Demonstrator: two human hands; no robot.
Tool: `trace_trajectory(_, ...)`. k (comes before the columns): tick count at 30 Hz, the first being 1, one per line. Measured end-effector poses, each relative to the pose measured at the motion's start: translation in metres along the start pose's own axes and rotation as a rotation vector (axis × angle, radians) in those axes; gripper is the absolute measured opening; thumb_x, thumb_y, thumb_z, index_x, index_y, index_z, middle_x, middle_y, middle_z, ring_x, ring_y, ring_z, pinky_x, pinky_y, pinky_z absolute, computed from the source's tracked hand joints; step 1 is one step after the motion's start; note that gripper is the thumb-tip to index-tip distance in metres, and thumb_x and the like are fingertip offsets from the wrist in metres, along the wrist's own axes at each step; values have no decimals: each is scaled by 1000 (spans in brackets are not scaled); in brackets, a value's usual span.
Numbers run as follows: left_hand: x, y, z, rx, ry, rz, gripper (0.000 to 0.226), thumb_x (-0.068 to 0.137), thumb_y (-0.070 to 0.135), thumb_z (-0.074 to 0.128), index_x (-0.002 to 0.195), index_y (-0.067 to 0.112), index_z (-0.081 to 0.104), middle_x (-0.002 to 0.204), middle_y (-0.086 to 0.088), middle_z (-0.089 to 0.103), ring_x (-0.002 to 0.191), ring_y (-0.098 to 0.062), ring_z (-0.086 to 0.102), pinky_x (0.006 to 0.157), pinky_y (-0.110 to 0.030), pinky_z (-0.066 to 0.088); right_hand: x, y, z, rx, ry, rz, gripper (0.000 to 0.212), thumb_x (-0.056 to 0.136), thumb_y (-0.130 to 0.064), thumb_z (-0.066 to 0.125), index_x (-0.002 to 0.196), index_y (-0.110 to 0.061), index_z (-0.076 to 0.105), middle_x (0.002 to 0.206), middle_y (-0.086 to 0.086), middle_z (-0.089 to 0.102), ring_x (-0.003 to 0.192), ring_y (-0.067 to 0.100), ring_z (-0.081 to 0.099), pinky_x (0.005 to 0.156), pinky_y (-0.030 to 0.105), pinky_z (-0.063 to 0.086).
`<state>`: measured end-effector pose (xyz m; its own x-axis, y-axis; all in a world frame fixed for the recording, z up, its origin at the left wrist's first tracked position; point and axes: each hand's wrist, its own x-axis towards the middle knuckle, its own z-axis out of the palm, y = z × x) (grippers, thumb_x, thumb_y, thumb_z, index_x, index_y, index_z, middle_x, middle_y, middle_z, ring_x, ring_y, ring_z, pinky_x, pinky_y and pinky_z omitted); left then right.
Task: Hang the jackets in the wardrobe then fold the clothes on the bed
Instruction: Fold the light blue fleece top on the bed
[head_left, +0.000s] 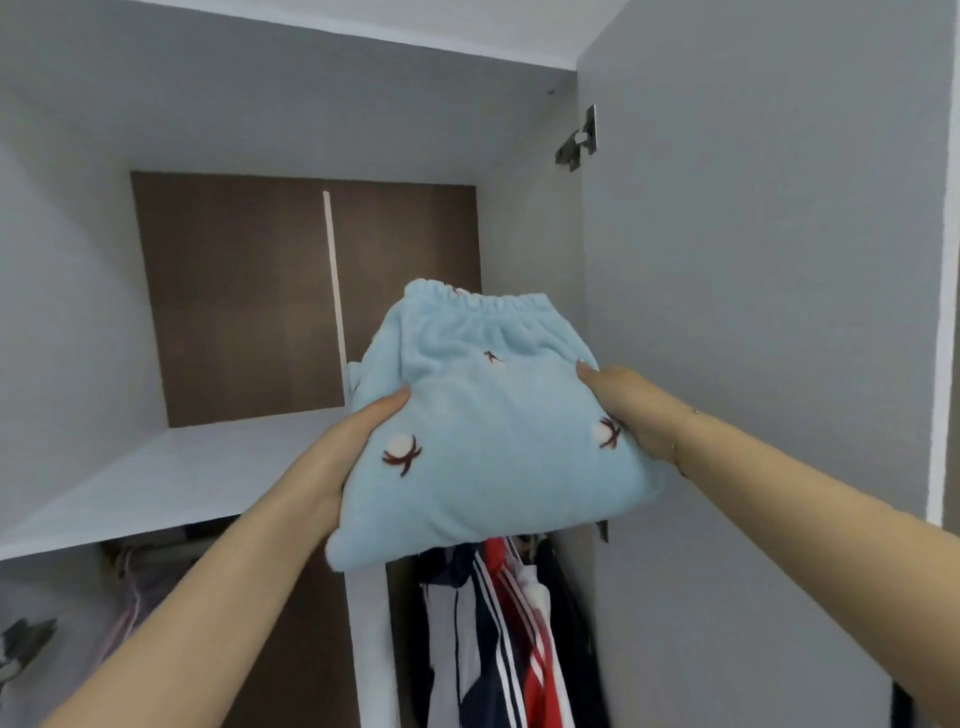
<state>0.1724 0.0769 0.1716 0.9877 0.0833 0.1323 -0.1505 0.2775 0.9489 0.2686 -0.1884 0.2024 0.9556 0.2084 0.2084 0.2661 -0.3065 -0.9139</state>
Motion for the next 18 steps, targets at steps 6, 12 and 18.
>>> trace_trajectory(6,103,11,-17,4,74,44,44,77,37,77,116,16,72,108,-13,74,90,-28,74,65,-35,60,134,-10,14,-109,-19,7,52,105,-38,38,131,4,52,123,21,61,105,34,59,85,37,46)
trace_trajectory(12,209,-22,-38,58,144,-92,38,92,29,64,124,9,65,112,-20,70,99,-34,67,88,-41,53,240,18,42,-361,-5,108,49,104,-34,39,123,8,55,93,19,62,71,28,58,60,27,43)
trace_trajectory(18,261,-41,-42,83,116,-156,16,92,14,62,106,9,67,99,-18,70,84,-29,67,74,-35,54,288,32,55,-615,119,-222,48,99,-36,50,138,-7,50,137,14,54,124,28,53,97,27,40)
